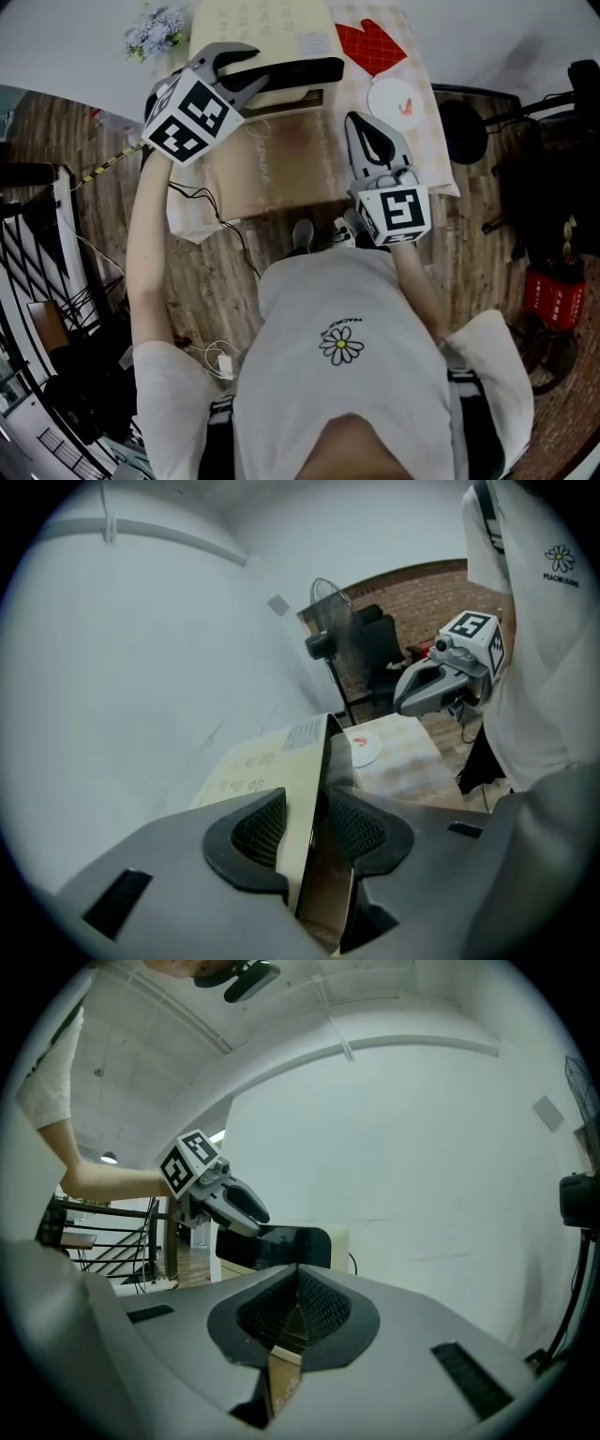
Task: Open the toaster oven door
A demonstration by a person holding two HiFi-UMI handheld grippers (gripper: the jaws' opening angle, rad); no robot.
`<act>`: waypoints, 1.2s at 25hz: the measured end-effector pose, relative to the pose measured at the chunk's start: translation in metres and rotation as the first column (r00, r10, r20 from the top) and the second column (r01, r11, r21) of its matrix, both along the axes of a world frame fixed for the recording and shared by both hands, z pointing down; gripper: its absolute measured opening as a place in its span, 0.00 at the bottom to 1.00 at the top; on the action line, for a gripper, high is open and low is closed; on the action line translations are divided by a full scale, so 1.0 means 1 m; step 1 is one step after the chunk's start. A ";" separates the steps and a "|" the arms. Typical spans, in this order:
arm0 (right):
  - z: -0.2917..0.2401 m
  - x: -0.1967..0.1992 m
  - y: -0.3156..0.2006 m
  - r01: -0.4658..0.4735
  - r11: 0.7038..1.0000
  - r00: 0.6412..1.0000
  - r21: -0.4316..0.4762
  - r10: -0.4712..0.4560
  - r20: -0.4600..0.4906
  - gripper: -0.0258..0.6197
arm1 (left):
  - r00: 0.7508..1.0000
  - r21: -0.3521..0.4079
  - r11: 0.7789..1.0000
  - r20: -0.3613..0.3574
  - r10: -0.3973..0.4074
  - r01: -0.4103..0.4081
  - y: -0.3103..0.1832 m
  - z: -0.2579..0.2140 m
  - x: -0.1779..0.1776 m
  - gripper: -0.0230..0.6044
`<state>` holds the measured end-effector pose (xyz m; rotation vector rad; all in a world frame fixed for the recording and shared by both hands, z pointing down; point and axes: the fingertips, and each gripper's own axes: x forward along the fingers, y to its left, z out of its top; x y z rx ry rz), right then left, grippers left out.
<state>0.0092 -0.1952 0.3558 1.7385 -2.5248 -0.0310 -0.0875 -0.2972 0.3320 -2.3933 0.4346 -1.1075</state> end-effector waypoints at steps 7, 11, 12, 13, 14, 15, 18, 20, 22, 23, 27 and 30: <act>0.002 -0.006 -0.006 0.024 1.000 0.999 -0.018 -0.024 0.027 0.06 | 1.000 -0.007 1.000 -0.003 -0.015 0.015 0.000 0.000 0.000 0.28; 0.003 -0.007 -0.009 0.046 0.998 0.992 -0.051 -0.039 0.122 0.06 | 1.000 -0.011 1.000 -0.004 -0.015 0.015 -0.001 0.000 0.000 0.28; 0.004 -0.008 -0.010 0.054 0.997 0.989 -0.063 -0.045 0.139 0.06 | 1.000 -0.011 1.000 -0.004 -0.014 0.014 -0.001 0.000 0.000 0.28; 0.005 -0.010 -0.012 0.071 0.995 0.986 -0.074 -0.059 0.153 0.06 | 1.000 -0.012 1.000 -0.004 -0.013 0.013 -0.001 0.000 0.000 0.28; 0.006 -0.014 -0.014 0.096 0.992 0.982 -0.087 -0.080 0.173 0.09 | 1.000 -0.014 1.000 -0.004 -0.012 0.012 -0.001 0.000 0.000 0.28; 0.007 -0.018 -0.017 0.123 0.987 0.973 -0.104 -0.100 0.206 0.13 | 1.000 -0.016 1.000 -0.002 -0.011 0.011 -0.002 0.000 0.000 0.28; 0.008 -0.028 -0.027 0.211 0.964 0.914 -0.161 -0.136 0.382 0.21 | 1.000 -0.017 1.000 0.002 -0.011 0.011 -0.001 0.000 0.000 0.28; 0.011 -0.033 -0.034 0.271 0.941 0.846 -0.201 -0.133 0.516 0.23 | 1.000 -0.018 1.000 0.001 -0.012 0.012 0.000 0.000 0.000 0.28; 0.017 -0.038 -0.043 0.332 0.914 0.765 -0.232 -0.116 0.634 0.24 | 1.000 -0.019 1.000 -0.001 -0.011 0.011 -0.001 0.000 0.000 0.28; 0.022 -0.041 -0.047 0.359 0.900 0.726 -0.246 -0.103 0.680 0.25 | 1.000 -0.019 1.000 -0.002 -0.011 0.011 -0.001 0.000 0.001 0.28; 0.045 -0.052 -0.062 0.428 0.852 0.626 -0.301 -0.040 0.779 0.24 | 1.000 -0.014 1.000 -0.003 -0.023 0.023 -0.001 -0.001 0.000 0.28; 0.063 -0.063 -0.070 0.466 0.821 0.554 -0.331 0.022 0.832 0.24 | 1.000 -0.012 1.000 -0.005 -0.029 0.029 0.000 0.001 -0.001 0.28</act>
